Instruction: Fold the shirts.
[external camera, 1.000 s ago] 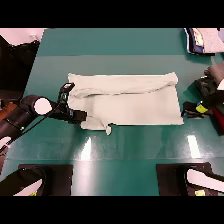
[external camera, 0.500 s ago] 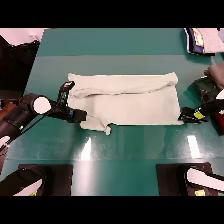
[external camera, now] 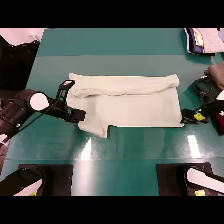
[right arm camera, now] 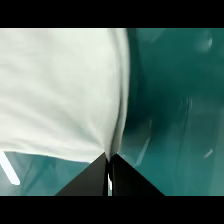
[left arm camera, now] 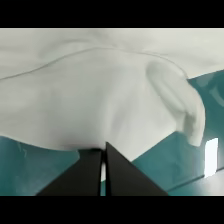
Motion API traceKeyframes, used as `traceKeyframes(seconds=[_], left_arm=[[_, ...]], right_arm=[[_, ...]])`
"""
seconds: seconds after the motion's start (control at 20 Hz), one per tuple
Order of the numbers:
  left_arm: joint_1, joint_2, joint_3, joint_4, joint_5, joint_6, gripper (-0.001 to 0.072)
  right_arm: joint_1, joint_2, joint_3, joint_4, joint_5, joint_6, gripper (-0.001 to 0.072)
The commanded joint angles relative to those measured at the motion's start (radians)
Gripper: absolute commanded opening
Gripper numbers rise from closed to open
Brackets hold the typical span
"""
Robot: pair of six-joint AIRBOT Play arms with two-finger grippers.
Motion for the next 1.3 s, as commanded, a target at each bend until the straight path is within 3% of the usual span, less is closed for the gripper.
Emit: traceKeyframes(seconds=[0.0, 0.15, 0.3, 0.4, 0.6, 0.7, 0.8, 1.0, 1.15, 1.25], left_arm=[[-0.050, 0.001, 0.116, 0.025, -0.174, 0.030, 0.0027], [-0.176, 0.001, 0.215, 0.032, -0.228, 0.021, 0.0027], [-0.213, 0.001, 0.280, 0.053, -0.267, 0.022, 0.0028], [-0.212, 0.001, 0.295, 0.182, -0.269, 0.017, 0.0028], [-0.209, 0.000, 0.295, 0.463, -0.091, -0.086, 0.0028], [-0.190, -0.002, 0.294, 0.521, 0.014, -0.143, 0.0028], [-0.117, -0.019, 0.292, 0.515, 0.076, -0.184, 0.0028], [0.031, -0.070, 0.292, 0.459, 0.212, -0.185, 0.0028], [0.081, -0.123, 0.291, 0.436, 0.237, -0.183, 0.0029], [0.081, -0.179, 0.291, 0.418, 0.285, -0.114, 0.0029]], right_arm=[[-0.003, 0.127, 0.043, 0.000, 0.146, -0.004, 0.0012], [-0.004, 0.234, 0.115, -0.001, 0.203, 0.051, 0.0012], [-0.004, 0.280, 0.174, 0.001, 0.210, 0.065, 0.0012], [-0.003, 0.274, 0.211, 0.007, 0.204, 0.065, 0.0011], [-0.002, 0.180, 0.298, 0.011, 0.131, 0.065, 0.0012], [0.009, 0.102, 0.357, 0.011, 0.100, 0.065, 0.0012], [0.034, 0.016, 0.421, 0.010, 0.068, 0.065, 0.0011], [0.082, -0.151, 0.542, 0.008, 0.002, 0.065, 0.0012], [0.106, -0.269, 0.621, 0.008, -0.002, 0.065, 0.0012], [0.119, -0.334, 0.653, 0.008, -0.024, 0.065, 0.0012]])
